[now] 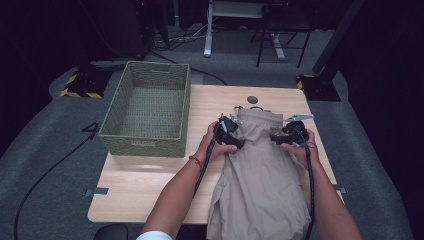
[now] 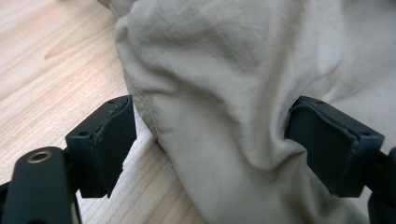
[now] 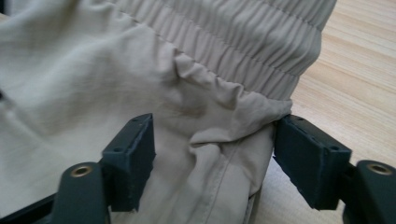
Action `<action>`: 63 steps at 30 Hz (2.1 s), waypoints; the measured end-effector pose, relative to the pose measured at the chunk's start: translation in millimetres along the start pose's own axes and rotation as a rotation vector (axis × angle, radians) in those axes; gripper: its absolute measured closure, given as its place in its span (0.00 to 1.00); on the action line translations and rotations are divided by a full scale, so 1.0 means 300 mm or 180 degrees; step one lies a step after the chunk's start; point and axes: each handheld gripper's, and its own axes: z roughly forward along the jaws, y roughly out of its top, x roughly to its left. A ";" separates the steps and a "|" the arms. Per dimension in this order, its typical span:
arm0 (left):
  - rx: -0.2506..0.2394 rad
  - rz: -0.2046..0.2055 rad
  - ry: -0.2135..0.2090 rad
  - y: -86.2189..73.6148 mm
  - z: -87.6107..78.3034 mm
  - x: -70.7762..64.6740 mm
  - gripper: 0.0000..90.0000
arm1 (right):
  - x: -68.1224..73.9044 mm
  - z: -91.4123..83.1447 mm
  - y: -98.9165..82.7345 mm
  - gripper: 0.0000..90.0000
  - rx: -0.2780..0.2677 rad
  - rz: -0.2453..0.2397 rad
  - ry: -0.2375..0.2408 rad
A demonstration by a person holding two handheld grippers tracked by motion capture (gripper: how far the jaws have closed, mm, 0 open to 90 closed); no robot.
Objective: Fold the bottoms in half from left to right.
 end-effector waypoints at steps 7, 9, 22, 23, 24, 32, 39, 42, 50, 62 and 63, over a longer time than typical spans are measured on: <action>0.0049 -0.0003 0.0040 0.002 0.032 -0.004 0.16 | -0.012 0.058 -0.005 0.34 0.0216 0.0108 -0.0054; 0.0037 -0.0022 0.0067 0.001 0.031 -0.006 0.17 | -0.014 0.063 -0.010 0.36 0.0209 0.0155 -0.0011; 0.0092 0.0150 -0.0257 0.008 0.001 -0.026 0.82 | 0.013 0.043 -0.016 0.88 0.0176 0.0106 0.0259; 0.0097 0.0217 -0.0220 0.010 0.000 -0.034 0.84 | 0.016 0.042 -0.016 0.88 0.0181 0.0091 0.0243; 0.0112 0.0314 -0.0175 0.012 -0.001 -0.041 0.86 | 0.017 0.040 -0.015 0.89 0.0196 0.0074 0.0236; -0.0006 0.0361 0.0005 0.048 -0.021 -0.042 0.91 | 0.002 -0.003 0.005 0.90 -0.0025 0.0079 0.0181; -0.0075 0.0245 0.0083 0.071 -0.024 -0.021 0.94 | -0.004 -0.022 0.040 0.90 -0.0190 0.0083 0.0123; -0.0100 0.0212 0.0100 0.084 -0.027 -0.013 0.94 | -0.007 -0.027 0.054 0.90 -0.0221 0.0104 0.0121; -0.0202 0.0265 0.0194 0.141 -0.066 -0.009 0.94 | -0.027 -0.041 0.082 0.90 -0.0313 0.0157 0.0123; -0.0467 0.0362 0.0411 0.252 -0.162 -0.019 0.95 | -0.051 -0.142 0.161 0.90 -0.0621 0.0137 0.0081; -0.0487 0.0369 0.0403 0.257 -0.171 -0.019 0.95 | -0.053 -0.153 0.167 0.90 -0.0648 0.0131 0.0083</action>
